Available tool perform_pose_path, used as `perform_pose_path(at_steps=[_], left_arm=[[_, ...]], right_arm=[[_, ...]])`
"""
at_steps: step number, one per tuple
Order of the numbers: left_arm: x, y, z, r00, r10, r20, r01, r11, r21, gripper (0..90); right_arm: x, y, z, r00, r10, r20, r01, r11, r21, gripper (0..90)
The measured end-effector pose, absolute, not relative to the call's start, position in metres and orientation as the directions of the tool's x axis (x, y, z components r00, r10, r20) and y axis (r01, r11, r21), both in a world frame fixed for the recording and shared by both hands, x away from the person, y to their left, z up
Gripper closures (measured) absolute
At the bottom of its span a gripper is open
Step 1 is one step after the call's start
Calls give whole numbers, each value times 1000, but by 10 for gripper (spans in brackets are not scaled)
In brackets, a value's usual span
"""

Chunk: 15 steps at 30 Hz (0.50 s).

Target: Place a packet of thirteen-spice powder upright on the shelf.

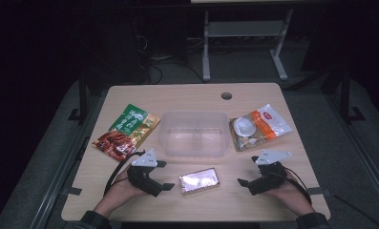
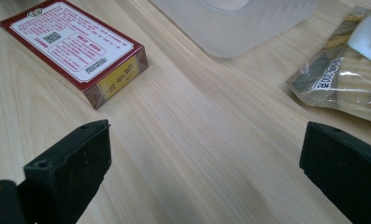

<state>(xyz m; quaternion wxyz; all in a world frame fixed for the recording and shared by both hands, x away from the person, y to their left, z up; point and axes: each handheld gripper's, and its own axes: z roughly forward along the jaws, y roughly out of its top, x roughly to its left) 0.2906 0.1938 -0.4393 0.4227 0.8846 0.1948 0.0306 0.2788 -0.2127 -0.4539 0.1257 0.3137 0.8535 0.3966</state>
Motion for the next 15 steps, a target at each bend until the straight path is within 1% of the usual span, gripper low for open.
perform_pose_path(at_steps=[5,10,15], left_arm=[[292,185,-441,930,350,-107,306,-583,752,132],[294,178,-441,931,344,-119,309,-575,758,132],[295,166,-441,940,325,-103,287,-590,755,132]], right_arm=[[279,-212,-454,-771,635,37,437,486,757,17],[279,-212,-455,-776,630,36,431,488,759,18],[279,-213,-454,-770,637,37,435,481,761,18]])
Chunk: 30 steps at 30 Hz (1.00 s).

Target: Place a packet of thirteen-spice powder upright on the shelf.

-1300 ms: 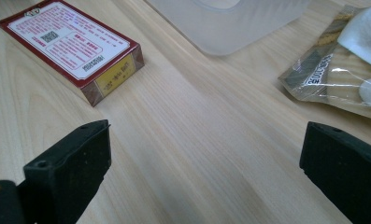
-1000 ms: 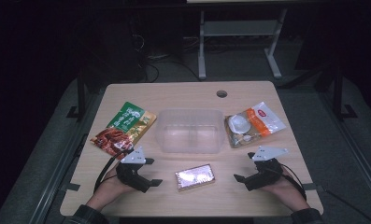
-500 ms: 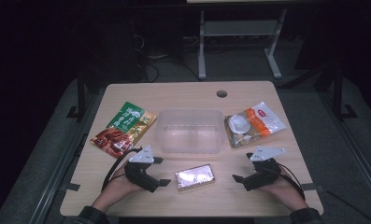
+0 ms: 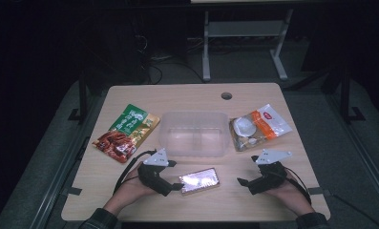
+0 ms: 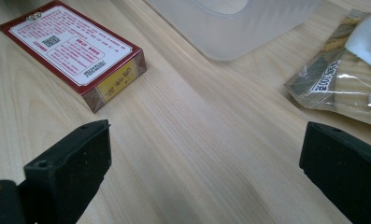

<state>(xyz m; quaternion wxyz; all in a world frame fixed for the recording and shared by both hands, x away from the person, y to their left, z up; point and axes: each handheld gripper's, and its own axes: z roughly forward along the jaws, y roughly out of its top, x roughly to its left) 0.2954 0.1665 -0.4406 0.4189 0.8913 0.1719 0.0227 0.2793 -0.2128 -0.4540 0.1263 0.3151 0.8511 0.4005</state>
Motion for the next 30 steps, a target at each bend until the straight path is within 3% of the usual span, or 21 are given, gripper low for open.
perform_pose_path(at_steps=[15,30], left_arm=[[293,128,-447,963,264,-60,223,-645,731,127],[286,121,-465,967,252,-45,216,-707,674,128]], right_arm=[[280,-213,-453,-768,641,22,424,482,767,18],[280,-214,-453,-767,641,21,425,484,765,18]])
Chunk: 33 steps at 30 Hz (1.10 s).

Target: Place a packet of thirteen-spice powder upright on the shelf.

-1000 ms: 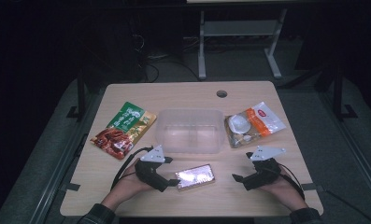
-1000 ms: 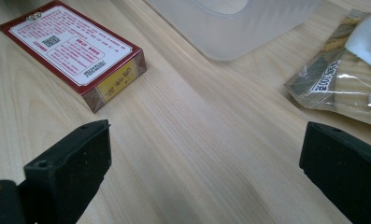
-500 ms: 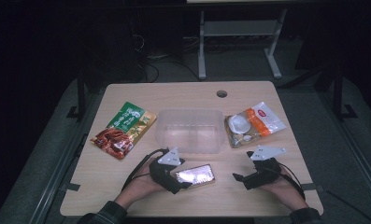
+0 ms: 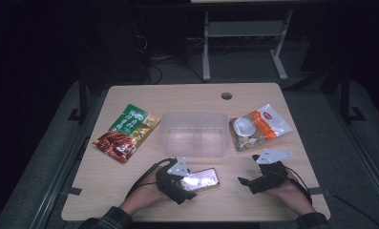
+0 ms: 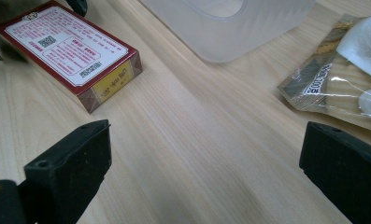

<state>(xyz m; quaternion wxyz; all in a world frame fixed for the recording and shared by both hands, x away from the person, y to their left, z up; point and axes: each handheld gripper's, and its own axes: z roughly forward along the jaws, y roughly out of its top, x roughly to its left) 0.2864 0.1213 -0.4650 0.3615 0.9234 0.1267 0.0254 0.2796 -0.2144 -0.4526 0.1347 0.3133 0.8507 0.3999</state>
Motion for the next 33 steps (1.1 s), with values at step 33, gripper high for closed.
perform_pose_path(at_steps=[33], left_arm=[[289,133,-454,960,269,-70,240,-673,699,319]], right_arm=[[280,-217,-451,-768,640,29,426,477,769,19]])
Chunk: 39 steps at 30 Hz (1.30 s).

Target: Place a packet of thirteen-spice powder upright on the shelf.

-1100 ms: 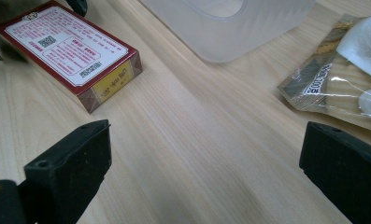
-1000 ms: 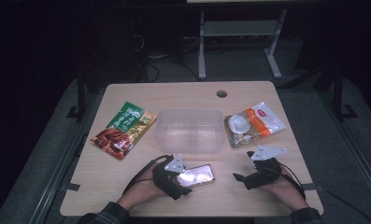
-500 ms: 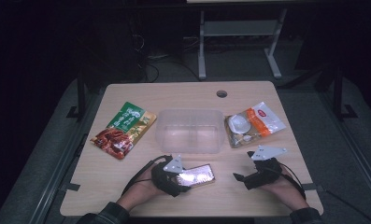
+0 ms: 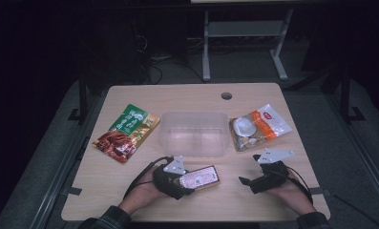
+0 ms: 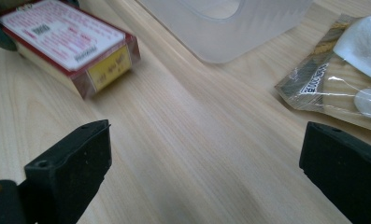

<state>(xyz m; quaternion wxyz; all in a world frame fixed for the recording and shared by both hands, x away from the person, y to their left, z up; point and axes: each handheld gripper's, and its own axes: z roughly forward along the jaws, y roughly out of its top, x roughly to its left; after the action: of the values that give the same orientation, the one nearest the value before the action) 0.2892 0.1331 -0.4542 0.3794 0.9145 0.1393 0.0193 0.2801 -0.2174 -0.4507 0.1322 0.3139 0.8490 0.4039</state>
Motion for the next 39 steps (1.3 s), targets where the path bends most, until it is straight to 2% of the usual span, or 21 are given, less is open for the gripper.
perform_pose_path(at_steps=[4,11,24,29,39], left_arm=[[289,142,-447,959,271,-86,248,-648,720,319],[287,159,-435,964,252,-89,230,-614,755,318],[283,175,-421,972,221,-81,194,-560,805,318],[282,177,-418,975,207,-77,181,-545,819,318],[279,179,-416,978,195,-73,168,-536,827,319]], right_arm=[[279,-217,-445,-786,618,37,418,485,768,92],[275,-212,-440,-816,574,69,412,494,766,93],[280,-191,-425,-896,424,131,338,460,821,115],[286,-168,-413,-939,319,127,267,447,854,113],[297,-136,-407,-974,189,126,199,443,874,125]])
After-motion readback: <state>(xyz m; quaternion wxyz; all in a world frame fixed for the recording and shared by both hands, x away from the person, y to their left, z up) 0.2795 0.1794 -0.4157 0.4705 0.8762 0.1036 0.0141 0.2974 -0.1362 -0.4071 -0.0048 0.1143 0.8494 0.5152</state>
